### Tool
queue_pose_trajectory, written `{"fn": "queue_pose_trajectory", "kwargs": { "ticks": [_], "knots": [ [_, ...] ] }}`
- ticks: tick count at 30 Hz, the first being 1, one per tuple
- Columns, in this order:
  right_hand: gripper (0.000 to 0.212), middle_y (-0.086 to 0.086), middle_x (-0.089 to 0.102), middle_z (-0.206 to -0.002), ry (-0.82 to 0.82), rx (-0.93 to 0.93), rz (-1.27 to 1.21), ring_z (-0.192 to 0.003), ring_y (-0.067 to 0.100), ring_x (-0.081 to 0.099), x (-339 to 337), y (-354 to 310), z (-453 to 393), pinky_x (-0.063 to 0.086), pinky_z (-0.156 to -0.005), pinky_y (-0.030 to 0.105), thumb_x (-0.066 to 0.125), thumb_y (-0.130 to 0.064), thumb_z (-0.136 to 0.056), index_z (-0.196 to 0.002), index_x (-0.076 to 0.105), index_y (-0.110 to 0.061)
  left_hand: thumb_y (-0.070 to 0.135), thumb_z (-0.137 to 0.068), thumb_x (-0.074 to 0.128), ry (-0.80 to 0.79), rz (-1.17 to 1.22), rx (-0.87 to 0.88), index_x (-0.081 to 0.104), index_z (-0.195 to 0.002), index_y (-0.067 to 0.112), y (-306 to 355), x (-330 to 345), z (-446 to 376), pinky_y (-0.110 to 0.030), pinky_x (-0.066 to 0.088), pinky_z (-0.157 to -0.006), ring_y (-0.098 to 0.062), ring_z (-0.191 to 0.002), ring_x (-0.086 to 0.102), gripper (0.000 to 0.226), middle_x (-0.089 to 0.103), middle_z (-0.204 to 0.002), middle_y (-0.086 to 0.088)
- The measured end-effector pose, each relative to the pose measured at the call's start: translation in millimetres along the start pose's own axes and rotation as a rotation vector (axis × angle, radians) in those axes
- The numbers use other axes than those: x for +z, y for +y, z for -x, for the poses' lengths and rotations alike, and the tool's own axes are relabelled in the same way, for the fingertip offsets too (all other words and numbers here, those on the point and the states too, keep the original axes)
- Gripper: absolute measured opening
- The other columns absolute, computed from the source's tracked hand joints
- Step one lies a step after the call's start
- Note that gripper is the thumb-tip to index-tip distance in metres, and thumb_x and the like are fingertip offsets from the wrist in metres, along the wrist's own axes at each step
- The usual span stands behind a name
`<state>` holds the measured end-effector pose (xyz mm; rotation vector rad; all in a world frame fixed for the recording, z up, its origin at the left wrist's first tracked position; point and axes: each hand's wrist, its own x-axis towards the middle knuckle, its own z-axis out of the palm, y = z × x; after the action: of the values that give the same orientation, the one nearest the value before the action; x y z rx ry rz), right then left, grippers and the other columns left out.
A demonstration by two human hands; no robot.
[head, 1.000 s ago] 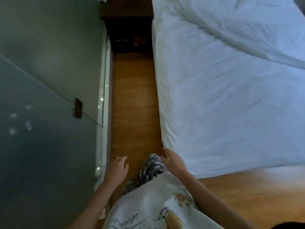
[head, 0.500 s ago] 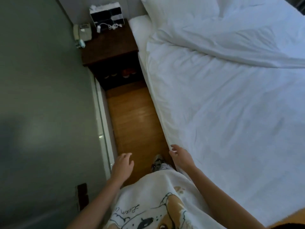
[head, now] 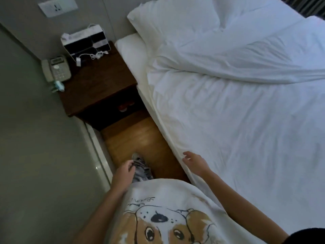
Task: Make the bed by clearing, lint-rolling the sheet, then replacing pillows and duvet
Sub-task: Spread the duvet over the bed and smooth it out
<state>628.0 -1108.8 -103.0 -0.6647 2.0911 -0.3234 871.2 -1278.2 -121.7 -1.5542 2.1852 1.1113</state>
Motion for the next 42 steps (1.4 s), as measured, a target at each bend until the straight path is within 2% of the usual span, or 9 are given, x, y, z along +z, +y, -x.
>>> {"fn": "queue_pose_trajectory", "kwargs": {
  "ticks": [4,8,16,21,27,31,38,40,42],
  "knots": [
    [0.036,0.001,0.061,-0.127,0.110,0.134,-0.145,-0.113,0.018,0.057,-17.5,-54.4,-44.4,0.043,-0.098,0.031,0.046,-0.033,-0.099,-0.134,0.051,-0.023,0.027,-0.101,0.048,-0.101,-0.063,0.120,0.053,-0.134,0.020,27.2,-67.5,-84.2,-0.027,0.043,-0.085,-0.017,-0.114,0.057,0.034,0.059,-0.131,0.000],
    [0.037,0.002,0.062,-0.126,0.184,0.201,-0.249,-0.112,0.019,0.060,-38.4,-98.7,-80.1,0.045,-0.098,0.033,0.047,-0.031,-0.099,-0.134,0.051,-0.021,0.027,-0.101,0.046,-0.208,-0.210,0.253,0.052,-0.136,0.018,61.1,-134.3,-165.7,-0.032,0.047,-0.095,-0.018,-0.119,0.054,0.036,0.058,-0.133,-0.001],
    [0.034,0.002,0.066,-0.119,0.271,0.284,-0.452,-0.105,0.016,0.062,-87.3,-148.8,-182.4,0.044,-0.086,0.027,0.054,-0.028,-0.096,-0.129,0.056,-0.020,0.028,-0.101,0.047,-0.239,-0.229,0.277,0.053,-0.134,0.022,140.3,-197.2,-308.1,-0.027,0.046,-0.085,-0.009,-0.105,0.054,0.034,0.059,-0.120,0.008],
    [0.039,0.001,0.064,-0.122,0.254,0.251,-0.525,-0.107,0.016,0.061,-137.7,-175.4,-254.1,0.045,-0.089,0.029,0.057,-0.032,-0.095,-0.132,0.053,-0.020,0.024,-0.100,0.050,-0.204,-0.148,0.254,0.056,-0.131,0.019,202.0,-213.3,-364.4,-0.027,0.045,-0.087,-0.012,-0.108,0.056,0.032,0.058,-0.110,0.009],
    [0.043,-0.002,0.062,-0.125,0.333,0.252,-0.542,-0.113,0.013,0.058,-192.5,-190.1,-329.8,0.044,-0.093,0.029,0.057,-0.033,-0.094,-0.135,0.051,-0.021,0.020,-0.096,0.056,-0.265,-0.300,0.395,0.056,-0.131,0.014,285.0,-211.5,-466.3,-0.030,0.044,-0.094,-0.017,-0.113,0.056,0.035,0.061,-0.124,-0.002],
    [0.042,-0.004,0.060,-0.127,0.389,0.303,-0.534,-0.115,0.011,0.056,-208.7,-181.8,-390.5,0.042,-0.091,0.026,0.055,-0.035,-0.095,-0.136,0.050,-0.024,0.018,-0.095,0.055,-0.238,-0.354,0.478,0.053,-0.135,0.011,347.3,-188.6,-562.3,-0.033,0.040,-0.099,-0.024,-0.122,0.052,0.040,0.056,-0.132,-0.009],
    [0.040,-0.004,0.057,-0.132,0.516,0.367,-0.552,-0.122,0.012,0.050,-203.3,-172.3,-522.8,0.038,-0.097,0.025,0.051,-0.029,-0.098,-0.137,0.049,-0.021,0.036,-0.091,0.057,-0.114,-0.328,0.285,0.036,-0.146,0.011,407.4,-122.6,-734.5,-0.043,0.038,-0.102,-0.035,-0.129,0.044,0.063,0.044,-0.142,-0.018],
    [0.039,-0.005,0.056,-0.133,0.553,0.355,-0.557,-0.123,0.012,0.050,-199.3,-175.2,-556.2,0.038,-0.098,0.025,0.051,-0.026,-0.098,-0.137,0.050,-0.020,0.045,-0.086,0.064,-0.138,-0.288,0.221,0.028,-0.149,0.011,409.6,-105.4,-769.3,-0.042,0.035,-0.106,-0.035,-0.133,0.041,0.081,0.041,-0.146,-0.017],
    [0.037,-0.004,0.058,-0.132,0.609,0.342,-0.561,-0.122,0.011,0.051,-192.0,-178.6,-580.5,0.037,-0.098,0.023,0.051,-0.023,-0.098,-0.134,0.053,-0.019,0.047,-0.083,0.070,-0.236,-0.133,0.191,0.024,-0.150,0.010,405.8,-86.9,-789.7,-0.035,0.034,-0.105,-0.031,-0.134,0.042,0.090,0.040,-0.149,-0.014]
  ]
}}
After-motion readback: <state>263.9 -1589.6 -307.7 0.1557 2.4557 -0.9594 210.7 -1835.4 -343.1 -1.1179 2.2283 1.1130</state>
